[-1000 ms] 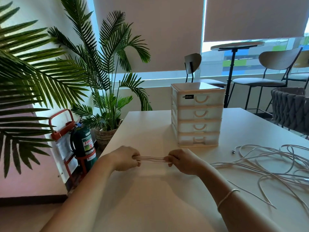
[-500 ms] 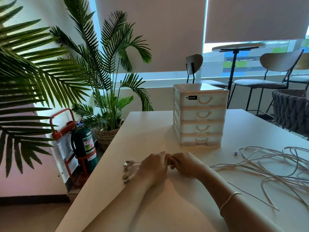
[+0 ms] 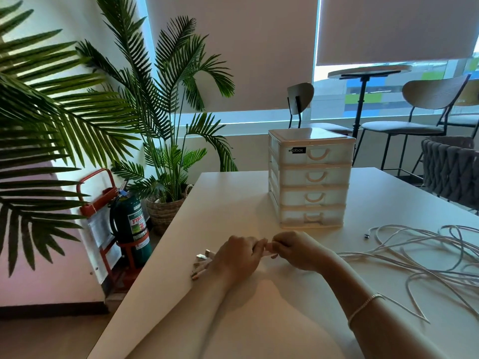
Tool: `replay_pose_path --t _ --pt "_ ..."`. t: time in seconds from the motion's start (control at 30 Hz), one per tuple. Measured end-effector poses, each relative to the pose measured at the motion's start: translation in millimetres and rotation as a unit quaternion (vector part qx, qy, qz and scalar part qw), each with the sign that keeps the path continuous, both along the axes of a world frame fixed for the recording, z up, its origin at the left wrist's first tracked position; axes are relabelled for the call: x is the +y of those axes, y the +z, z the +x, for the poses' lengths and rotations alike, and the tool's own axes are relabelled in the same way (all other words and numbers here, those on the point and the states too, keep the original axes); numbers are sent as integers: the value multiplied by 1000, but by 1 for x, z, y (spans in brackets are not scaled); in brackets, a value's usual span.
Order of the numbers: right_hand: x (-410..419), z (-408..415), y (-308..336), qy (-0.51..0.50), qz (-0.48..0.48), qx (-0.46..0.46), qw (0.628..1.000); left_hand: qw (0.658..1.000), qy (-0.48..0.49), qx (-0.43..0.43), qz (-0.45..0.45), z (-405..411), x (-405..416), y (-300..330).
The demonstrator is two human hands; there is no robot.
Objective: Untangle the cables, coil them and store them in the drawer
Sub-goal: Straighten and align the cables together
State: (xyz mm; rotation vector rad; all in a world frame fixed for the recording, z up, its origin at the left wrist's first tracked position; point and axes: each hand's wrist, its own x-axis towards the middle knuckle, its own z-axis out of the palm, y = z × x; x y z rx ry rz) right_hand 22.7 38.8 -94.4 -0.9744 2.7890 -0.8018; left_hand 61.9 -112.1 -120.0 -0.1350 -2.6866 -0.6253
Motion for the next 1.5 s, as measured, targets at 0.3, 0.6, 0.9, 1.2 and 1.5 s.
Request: replay_pose_path --t 0.3,0.6,0.9,1.2,1.5 --pt "2 0 4 32 -32 -59 997 999 35 -9 -1 2 -6 10" --pt "6 -6 -5 -28 -43 -6 999 980 -64 -188 17 9 -22 23" --pt "8 2 3 22 -72 -188 979 987 -70 -143 5 8 -31 24" --pt "4 -3 0 -51 -117 -33 991 977 -107 -181 24 6 -27 24" --pt "31 -12 2 -43 -103 -167 979 990 -65 -127 7 3 -44 21"
